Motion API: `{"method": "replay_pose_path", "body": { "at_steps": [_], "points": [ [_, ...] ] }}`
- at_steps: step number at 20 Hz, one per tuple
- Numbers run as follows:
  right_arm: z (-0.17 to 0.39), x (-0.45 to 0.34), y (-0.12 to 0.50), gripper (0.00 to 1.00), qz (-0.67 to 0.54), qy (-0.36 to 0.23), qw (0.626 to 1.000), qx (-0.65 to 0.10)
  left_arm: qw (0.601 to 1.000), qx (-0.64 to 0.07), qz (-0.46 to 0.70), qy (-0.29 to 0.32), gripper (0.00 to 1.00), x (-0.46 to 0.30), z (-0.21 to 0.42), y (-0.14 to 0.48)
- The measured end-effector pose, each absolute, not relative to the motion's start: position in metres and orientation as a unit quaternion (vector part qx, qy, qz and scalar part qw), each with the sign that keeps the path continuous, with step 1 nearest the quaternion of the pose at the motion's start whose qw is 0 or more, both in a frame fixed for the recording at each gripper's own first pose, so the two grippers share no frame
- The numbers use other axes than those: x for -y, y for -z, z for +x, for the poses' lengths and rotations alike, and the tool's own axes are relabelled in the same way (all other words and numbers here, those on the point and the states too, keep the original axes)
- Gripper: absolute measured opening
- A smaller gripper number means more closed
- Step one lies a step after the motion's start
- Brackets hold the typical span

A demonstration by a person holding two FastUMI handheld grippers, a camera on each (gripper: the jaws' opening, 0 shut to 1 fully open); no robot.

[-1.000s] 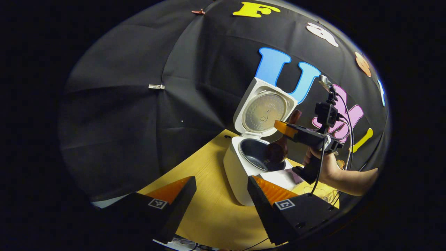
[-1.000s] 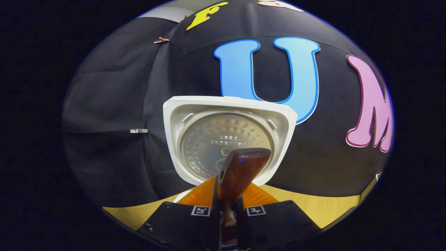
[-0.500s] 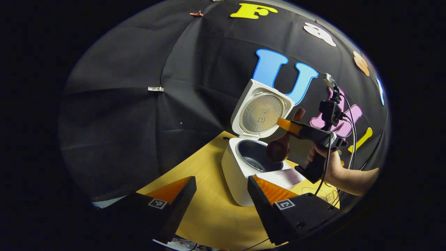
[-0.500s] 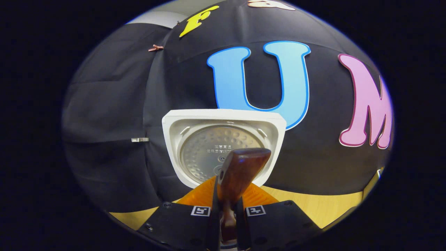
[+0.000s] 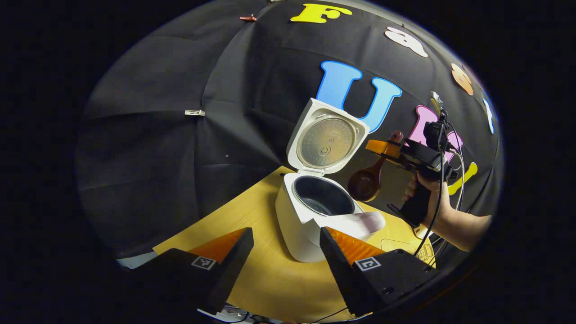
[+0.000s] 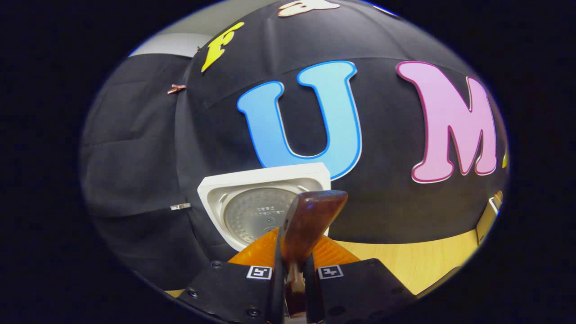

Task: Close the left gripper, press the button to open the rice cooker; take a wooden spoon from the chopstick holder with the right hand, scoop a spoonful of rice and pour it into the rice cooker, then put the wooden spoon back into the chopstick holder.

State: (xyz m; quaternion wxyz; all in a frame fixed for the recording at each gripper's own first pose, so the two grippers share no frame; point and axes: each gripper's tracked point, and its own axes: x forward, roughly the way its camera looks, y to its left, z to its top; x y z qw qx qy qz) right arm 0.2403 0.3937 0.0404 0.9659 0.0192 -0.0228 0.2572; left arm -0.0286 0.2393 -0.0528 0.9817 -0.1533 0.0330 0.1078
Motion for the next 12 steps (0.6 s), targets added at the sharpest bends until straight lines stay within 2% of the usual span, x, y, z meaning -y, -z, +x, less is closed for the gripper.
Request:
{"method": "replay_pose_path", "body": {
  "at_steps": [8, 9, 12],
  "points": [
    [0.238, -0.309, -0.060, 0.22, 0.094, -0.215, 0.972, 0.009, 0.988, -0.035, -0.127, -0.078, 0.96, -0.190, -0.013, 0.041],
    [0.239, -0.292, -0.061, 0.22, 0.099, -0.205, 0.974, 0.009, 0.989, -0.036, -0.123, -0.073, 0.92, -0.181, -0.010, 0.041],
    [0.241, -0.234, -0.065, 0.22, 0.111, -0.169, 0.979, 0.013, 0.991, -0.044, -0.114, -0.048, 0.92, -0.150, 0.002, 0.039]
  ]
}}
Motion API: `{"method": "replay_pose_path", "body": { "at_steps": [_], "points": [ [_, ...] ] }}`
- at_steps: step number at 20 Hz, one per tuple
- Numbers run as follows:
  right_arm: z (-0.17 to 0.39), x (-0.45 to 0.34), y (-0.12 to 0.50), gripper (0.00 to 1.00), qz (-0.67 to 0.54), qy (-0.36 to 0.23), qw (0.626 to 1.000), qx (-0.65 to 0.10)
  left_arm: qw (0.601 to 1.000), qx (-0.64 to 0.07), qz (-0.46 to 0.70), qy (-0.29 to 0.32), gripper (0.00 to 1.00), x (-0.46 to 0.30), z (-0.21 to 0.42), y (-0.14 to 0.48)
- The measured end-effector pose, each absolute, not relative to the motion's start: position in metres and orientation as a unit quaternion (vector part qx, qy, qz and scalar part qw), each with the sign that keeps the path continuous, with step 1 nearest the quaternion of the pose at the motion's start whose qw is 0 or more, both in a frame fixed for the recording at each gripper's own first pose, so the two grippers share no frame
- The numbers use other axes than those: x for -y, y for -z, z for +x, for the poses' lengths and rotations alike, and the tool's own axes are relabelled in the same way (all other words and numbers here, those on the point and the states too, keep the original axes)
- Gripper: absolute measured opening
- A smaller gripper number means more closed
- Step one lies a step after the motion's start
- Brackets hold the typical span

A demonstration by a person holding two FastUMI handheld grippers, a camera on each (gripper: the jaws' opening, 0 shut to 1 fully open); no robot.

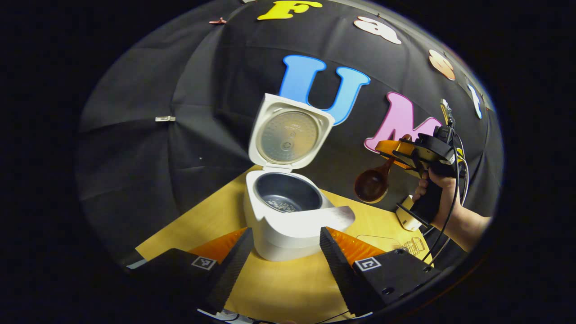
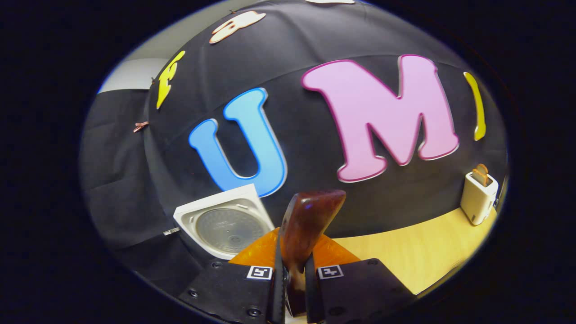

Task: Close the left gripper, press the button to open the rice cooker; take a wooden spoon from the chopstick holder with the right hand, scoop a spoonful of rice and pour it into the rice cooker, then put the wooden spoon back into the chopstick holder.

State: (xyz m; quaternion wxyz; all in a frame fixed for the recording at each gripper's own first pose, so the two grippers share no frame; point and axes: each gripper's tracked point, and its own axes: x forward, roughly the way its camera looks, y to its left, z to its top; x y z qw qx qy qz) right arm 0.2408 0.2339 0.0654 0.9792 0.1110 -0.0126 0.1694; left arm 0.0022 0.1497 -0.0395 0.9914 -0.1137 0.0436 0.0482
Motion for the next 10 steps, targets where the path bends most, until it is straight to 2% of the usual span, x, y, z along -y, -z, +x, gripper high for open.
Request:
{"method": "replay_pose_path", "body": {
  "at_steps": [3, 4, 10],
  "points": [
    [0.241, -0.169, -0.070, 0.22, 0.122, -0.132, 0.984, 0.014, 0.993, -0.053, -0.101, -0.021, 0.92, -0.114, 0.013, 0.039],
    [0.240, -0.148, -0.071, 0.22, 0.124, -0.119, 0.985, 0.017, 0.994, -0.055, -0.097, -0.012, 0.96, -0.103, 0.017, 0.038],
    [0.224, -0.021, -0.067, 0.22, 0.127, -0.046, 0.991, 0.020, 0.993, -0.075, -0.085, 0.027, 0.96, -0.038, 0.034, 0.040]
  ]
}}
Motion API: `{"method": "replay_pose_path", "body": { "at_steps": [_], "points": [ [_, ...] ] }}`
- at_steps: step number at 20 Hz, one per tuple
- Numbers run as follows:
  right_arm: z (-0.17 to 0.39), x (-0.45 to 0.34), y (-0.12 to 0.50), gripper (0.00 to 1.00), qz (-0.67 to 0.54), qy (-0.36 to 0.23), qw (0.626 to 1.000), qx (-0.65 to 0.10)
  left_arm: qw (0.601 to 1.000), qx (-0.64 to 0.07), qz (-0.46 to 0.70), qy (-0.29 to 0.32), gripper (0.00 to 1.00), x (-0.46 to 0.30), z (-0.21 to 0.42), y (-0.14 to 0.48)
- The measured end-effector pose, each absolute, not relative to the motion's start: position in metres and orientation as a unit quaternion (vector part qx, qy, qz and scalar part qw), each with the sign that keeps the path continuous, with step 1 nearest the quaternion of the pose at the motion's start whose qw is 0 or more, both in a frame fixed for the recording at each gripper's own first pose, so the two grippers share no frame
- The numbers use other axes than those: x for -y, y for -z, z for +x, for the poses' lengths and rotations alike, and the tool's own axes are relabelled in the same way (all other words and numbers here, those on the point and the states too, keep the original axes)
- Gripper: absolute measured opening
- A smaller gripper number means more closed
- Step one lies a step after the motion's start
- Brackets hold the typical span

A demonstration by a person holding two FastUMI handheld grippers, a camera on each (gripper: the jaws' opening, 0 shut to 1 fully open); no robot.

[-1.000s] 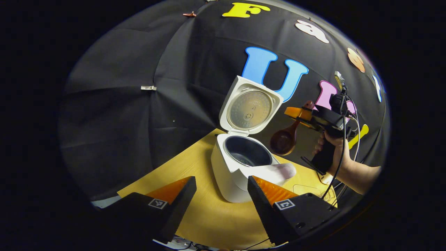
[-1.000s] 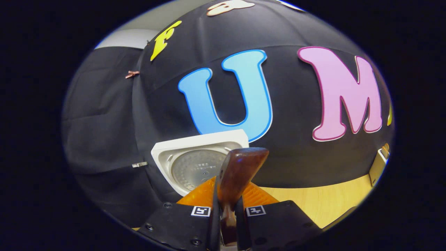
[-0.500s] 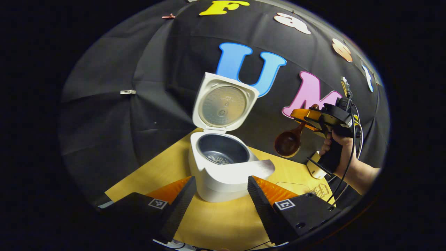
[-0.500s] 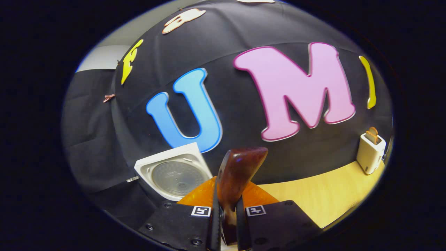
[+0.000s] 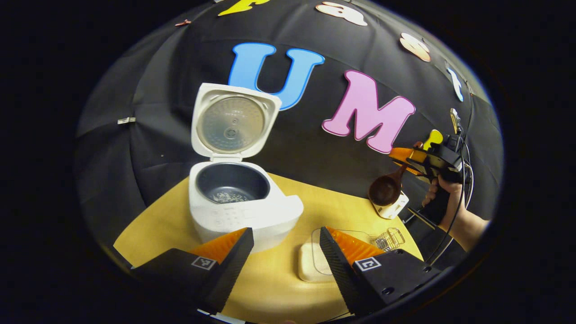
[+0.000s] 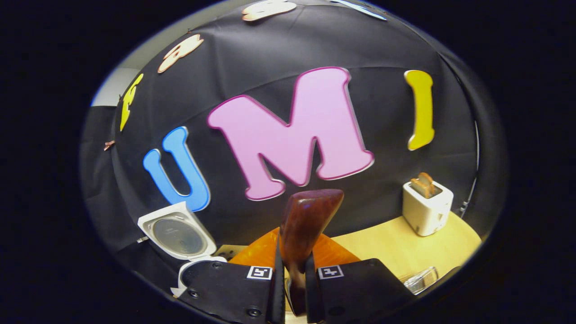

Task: Close the left gripper, press the button to open the rice cooker; take a wooden spoon from the chopstick holder with the right hand, scoop a spoonful of rice and pour it into the rice cooker, then put the wooden spoon back into the chopstick holder.

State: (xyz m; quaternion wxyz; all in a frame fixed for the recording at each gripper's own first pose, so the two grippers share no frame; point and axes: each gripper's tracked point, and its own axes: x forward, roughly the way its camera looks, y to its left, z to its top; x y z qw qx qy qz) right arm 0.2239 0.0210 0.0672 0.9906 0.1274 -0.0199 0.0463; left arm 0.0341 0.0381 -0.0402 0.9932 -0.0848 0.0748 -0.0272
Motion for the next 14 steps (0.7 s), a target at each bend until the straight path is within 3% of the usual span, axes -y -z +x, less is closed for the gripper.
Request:
{"method": "replay_pose_path", "body": {
  "at_steps": [8, 14],
  "points": [
    [0.208, 0.138, -0.019, 0.22, 0.139, 0.061, 0.988, 0.000, 0.993, -0.097, -0.063, 0.023, 0.96, 0.007, 0.049, 0.049],
    [0.226, 0.208, 0.052, 0.22, 0.164, 0.105, 0.980, -0.030, 0.991, -0.121, -0.049, -0.008, 0.96, 0.021, 0.043, 0.064]
  ]
}}
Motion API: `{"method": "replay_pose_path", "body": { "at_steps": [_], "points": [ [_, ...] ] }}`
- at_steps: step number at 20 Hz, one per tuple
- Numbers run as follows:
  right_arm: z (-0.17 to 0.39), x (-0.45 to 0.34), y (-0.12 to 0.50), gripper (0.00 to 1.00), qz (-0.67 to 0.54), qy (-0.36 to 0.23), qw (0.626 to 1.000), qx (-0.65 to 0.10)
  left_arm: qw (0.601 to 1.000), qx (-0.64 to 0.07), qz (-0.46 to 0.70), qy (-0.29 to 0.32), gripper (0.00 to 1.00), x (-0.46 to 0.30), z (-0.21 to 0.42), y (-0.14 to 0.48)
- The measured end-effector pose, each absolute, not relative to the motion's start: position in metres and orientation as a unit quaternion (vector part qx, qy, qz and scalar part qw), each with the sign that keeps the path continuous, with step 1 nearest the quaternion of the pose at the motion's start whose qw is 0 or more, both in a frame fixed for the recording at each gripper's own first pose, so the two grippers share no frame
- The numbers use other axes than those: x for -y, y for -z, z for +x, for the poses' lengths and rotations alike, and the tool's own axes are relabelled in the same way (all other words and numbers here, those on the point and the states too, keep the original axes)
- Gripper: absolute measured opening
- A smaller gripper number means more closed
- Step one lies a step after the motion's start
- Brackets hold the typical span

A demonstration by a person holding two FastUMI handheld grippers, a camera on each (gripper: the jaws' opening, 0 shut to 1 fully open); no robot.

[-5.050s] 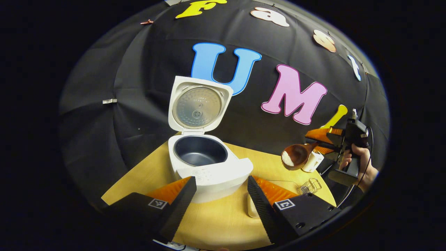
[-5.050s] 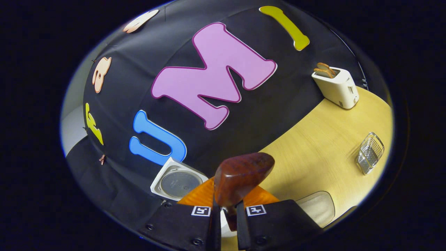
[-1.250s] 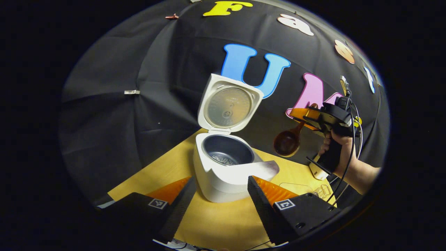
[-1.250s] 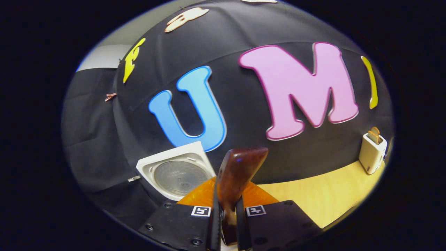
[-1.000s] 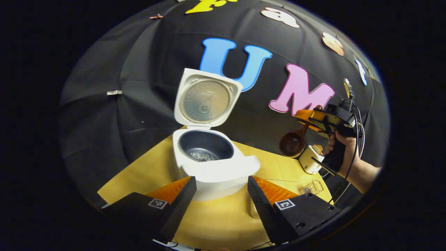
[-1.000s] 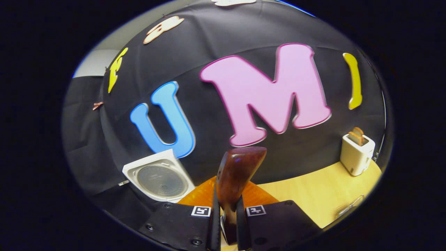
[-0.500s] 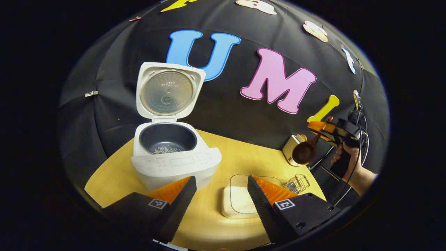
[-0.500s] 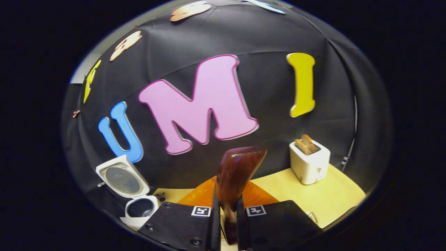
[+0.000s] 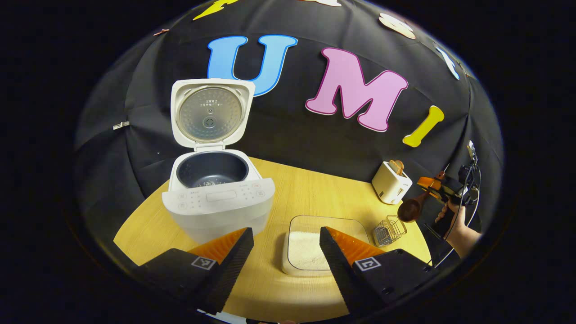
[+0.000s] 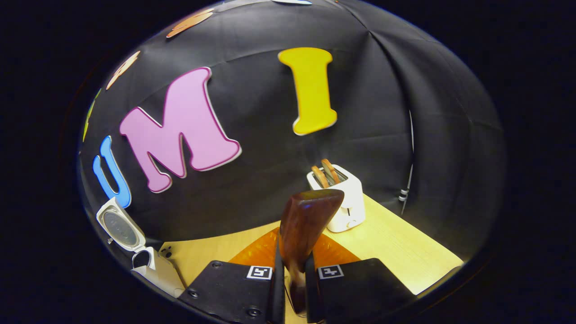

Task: Close the left gripper, press the button to open the rice cooker; take a wooden spoon from the chopstick holder with the right hand, scoop a spoonful of rice and pour it into the rice cooker, then put the wooden spoon back into the chopstick holder.

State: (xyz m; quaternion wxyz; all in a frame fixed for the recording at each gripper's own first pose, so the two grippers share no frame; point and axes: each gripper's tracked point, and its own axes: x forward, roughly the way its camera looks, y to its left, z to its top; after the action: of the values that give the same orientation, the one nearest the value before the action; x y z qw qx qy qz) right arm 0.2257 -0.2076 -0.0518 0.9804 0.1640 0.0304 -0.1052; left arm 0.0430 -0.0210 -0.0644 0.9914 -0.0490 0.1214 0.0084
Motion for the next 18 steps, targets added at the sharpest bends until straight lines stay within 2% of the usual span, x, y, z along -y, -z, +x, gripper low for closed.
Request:
{"method": "replay_pose_path", "body": {
  "at_steps": [8, 9, 10, 12, 13, 14, 17, 18],
  "points": [
    [0.239, 0.202, 0.133, 0.22, 0.191, 0.105, 0.972, -0.093, 0.994, -0.104, -0.042, -0.017, 0.95, 0.038, 0.047, 0.041],
    [0.239, 0.197, 0.143, 0.22, 0.189, 0.104, 0.971, -0.106, 0.994, -0.101, -0.041, -0.017, 0.92, 0.039, 0.047, 0.038],
    [0.238, 0.196, 0.153, 0.22, 0.182, 0.106, 0.970, -0.117, 0.994, -0.099, -0.039, -0.017, 0.96, 0.040, 0.045, 0.038],
    [0.237, 0.191, 0.156, 0.23, 0.189, 0.102, 0.969, -0.122, 0.994, -0.098, -0.033, -0.017, 0.96, 0.038, 0.042, 0.037],
    [0.233, 0.188, 0.153, 0.08, 0.196, 0.097, 0.968, -0.124, 0.995, -0.097, -0.032, -0.019, 0.96, 0.035, 0.041, 0.036],
    [0.231, 0.187, 0.153, 0.30, 0.197, 0.097, 0.967, -0.127, 0.995, -0.095, -0.033, -0.020, 0.96, 0.032, 0.038, 0.035],
    [0.218, 0.196, 0.149, 0.72, 0.189, 0.112, 0.967, -0.132, 0.995, -0.088, -0.047, -0.024, 0.96, 0.020, 0.038, 0.029],
    [0.211, 0.200, 0.144, 0.92, 0.184, 0.121, 0.967, -0.124, 0.995, -0.086, -0.053, -0.025, 0.96, 0.017, 0.038, 0.027]
  ]
}}
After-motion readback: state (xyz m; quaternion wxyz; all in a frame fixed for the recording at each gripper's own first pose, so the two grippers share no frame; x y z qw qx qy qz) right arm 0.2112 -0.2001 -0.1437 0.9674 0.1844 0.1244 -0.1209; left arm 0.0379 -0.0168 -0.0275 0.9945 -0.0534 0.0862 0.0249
